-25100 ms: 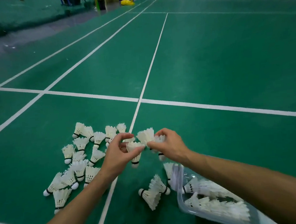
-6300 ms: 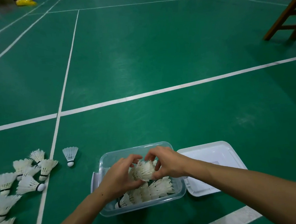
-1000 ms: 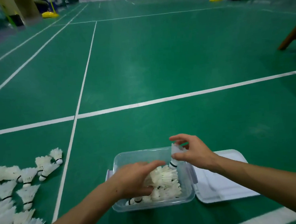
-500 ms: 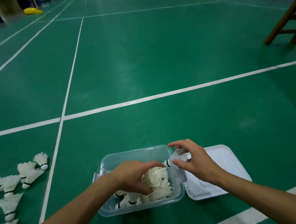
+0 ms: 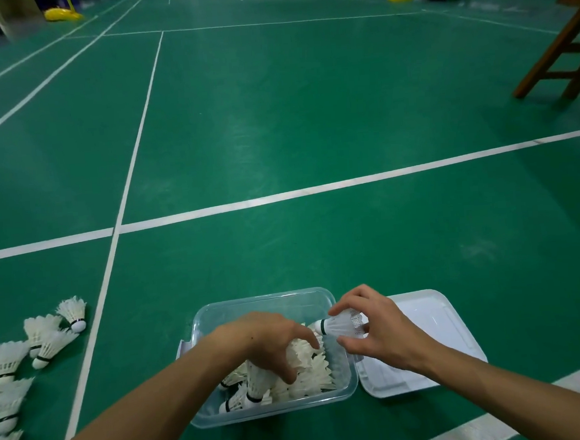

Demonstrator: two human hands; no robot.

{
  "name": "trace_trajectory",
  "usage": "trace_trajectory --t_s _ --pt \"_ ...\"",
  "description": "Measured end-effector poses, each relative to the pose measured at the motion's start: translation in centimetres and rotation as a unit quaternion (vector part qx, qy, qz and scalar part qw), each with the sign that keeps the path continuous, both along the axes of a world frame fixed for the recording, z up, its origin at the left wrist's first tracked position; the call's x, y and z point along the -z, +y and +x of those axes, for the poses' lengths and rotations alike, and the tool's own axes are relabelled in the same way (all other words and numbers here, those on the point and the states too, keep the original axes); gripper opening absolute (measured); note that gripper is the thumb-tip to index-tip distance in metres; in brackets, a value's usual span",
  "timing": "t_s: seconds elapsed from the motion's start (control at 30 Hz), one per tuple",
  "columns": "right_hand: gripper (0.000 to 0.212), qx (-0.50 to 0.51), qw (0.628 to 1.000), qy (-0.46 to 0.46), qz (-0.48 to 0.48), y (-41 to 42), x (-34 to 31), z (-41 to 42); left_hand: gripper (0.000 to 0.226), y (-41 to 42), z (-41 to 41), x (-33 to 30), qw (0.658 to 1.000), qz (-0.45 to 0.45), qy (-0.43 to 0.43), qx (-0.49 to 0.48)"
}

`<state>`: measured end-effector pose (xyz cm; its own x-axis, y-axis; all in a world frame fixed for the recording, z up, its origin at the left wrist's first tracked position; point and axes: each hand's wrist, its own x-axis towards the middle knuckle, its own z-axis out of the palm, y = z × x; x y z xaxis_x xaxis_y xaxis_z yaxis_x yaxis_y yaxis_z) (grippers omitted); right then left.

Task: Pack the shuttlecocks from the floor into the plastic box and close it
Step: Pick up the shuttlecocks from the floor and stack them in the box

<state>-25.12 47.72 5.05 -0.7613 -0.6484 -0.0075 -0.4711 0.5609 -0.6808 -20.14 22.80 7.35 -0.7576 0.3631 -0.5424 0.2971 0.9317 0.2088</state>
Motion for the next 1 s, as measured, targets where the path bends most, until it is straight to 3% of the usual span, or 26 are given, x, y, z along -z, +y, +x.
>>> trace_trajectory --t_s 0.33,0.5,0.73,1.0 --pt "0.048 -0.039 0.997 0.037 0.048 -1.3 -0.6 0.3 0.062 -3.3 1.4 -1.3 0.998 0.048 0.033 -0.040" --pt "0.052 -0.057 0.979 0.164 0.105 -3.2 -1.7 0.7 0.065 -4.7 2.4 -1.8 0.995 0.073 0.042 -0.057" --pt "0.050 -0.074 0.994 0.057 0.059 -6.0 -0.7 1.4 0.067 -6.4 3.4 -2.3 0.993 0.078 0.048 -0.070" --pt "0.056 -0.051 0.990 0.091 0.100 -7.6 0.1 1.3 0.073 -6.4 3.8 -2.2 0.993 0.073 0.051 -0.076"
